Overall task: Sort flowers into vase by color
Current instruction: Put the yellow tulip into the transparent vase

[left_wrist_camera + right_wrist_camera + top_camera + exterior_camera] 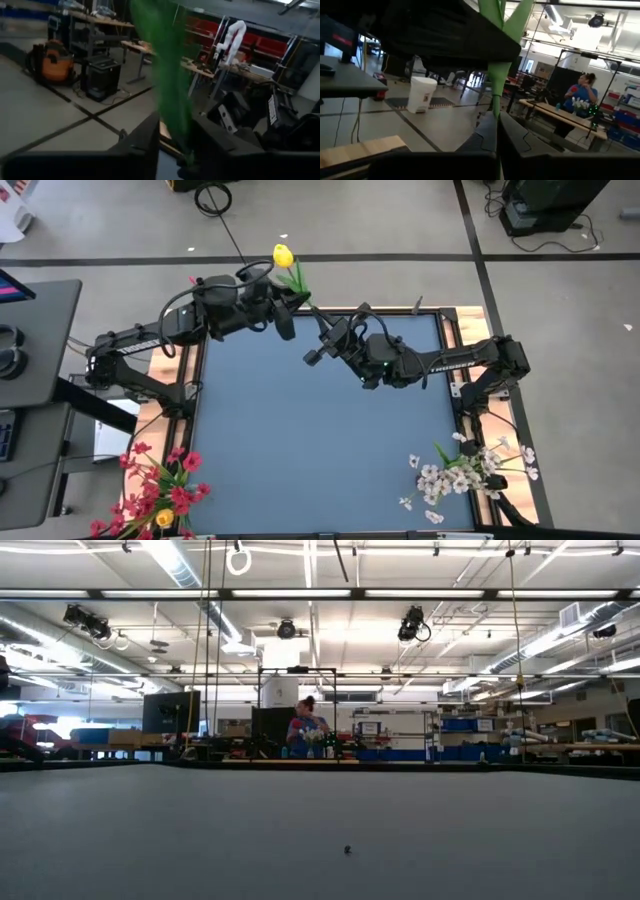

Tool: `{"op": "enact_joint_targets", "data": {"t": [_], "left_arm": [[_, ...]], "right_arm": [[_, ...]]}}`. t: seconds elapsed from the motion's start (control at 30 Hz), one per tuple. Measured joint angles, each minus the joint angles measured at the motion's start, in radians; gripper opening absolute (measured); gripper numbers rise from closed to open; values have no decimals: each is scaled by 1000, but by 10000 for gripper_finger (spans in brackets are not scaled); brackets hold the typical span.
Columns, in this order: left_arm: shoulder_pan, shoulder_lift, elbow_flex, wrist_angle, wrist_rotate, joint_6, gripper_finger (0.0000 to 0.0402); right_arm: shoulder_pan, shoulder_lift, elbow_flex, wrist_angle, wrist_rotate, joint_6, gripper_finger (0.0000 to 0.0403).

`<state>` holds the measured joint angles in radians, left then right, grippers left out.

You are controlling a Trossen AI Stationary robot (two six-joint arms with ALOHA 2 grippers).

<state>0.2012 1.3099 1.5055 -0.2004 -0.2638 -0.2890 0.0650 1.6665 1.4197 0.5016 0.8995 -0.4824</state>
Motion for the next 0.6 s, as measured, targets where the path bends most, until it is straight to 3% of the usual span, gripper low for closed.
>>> {"op": "enact_joint_targets", "data": {"t": [0.17, 0.3, 0.37, 0.5, 0.57, 0.6], "left_arm": [[-2, 3, 0, 15, 59, 124, 20], [0, -7, 0, -4, 130, 193, 13], [1, -24, 0, -10, 157, 221, 12], [30, -43, 2, -49, 294, 222, 10], [55, -46, 0, -72, 425, 198, 10], [67, -47, 0, -68, 502, 180, 10]], "right_arm": [[7, 0, 0, -31, -4, 15, 18], [34, -10, 0, -101, 69, 73, 57], [43, -37, 0, -184, 27, 140, 79], [29, -120, 1, -392, -191, 402, 122], [-15, -158, 1, -505, -424, 518, 140], [-47, -172, 1, -545, -589, 568, 147]]}}
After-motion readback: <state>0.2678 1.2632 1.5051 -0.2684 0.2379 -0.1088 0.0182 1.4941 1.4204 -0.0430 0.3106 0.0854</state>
